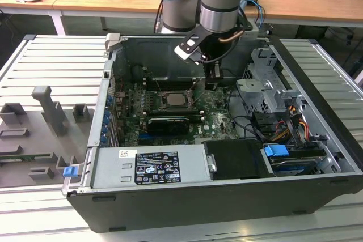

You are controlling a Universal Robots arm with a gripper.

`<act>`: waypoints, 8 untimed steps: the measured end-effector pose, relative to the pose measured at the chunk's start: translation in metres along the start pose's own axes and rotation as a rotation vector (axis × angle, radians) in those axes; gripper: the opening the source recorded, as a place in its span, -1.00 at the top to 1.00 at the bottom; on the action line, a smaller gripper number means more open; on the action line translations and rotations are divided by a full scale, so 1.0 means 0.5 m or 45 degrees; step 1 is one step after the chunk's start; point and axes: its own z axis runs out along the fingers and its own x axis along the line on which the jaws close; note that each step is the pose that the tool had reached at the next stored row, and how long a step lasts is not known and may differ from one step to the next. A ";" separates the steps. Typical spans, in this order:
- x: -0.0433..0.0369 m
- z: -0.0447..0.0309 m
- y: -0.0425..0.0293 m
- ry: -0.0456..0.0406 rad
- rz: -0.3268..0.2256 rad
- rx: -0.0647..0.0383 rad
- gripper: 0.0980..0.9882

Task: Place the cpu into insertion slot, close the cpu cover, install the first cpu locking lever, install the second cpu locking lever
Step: 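Close the cpu cover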

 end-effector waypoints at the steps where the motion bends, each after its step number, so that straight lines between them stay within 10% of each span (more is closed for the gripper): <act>1: 0.000 0.000 -0.001 0.000 0.000 0.000 0.98; 8: 0.000 -0.001 -0.008 0.000 0.000 0.000 0.98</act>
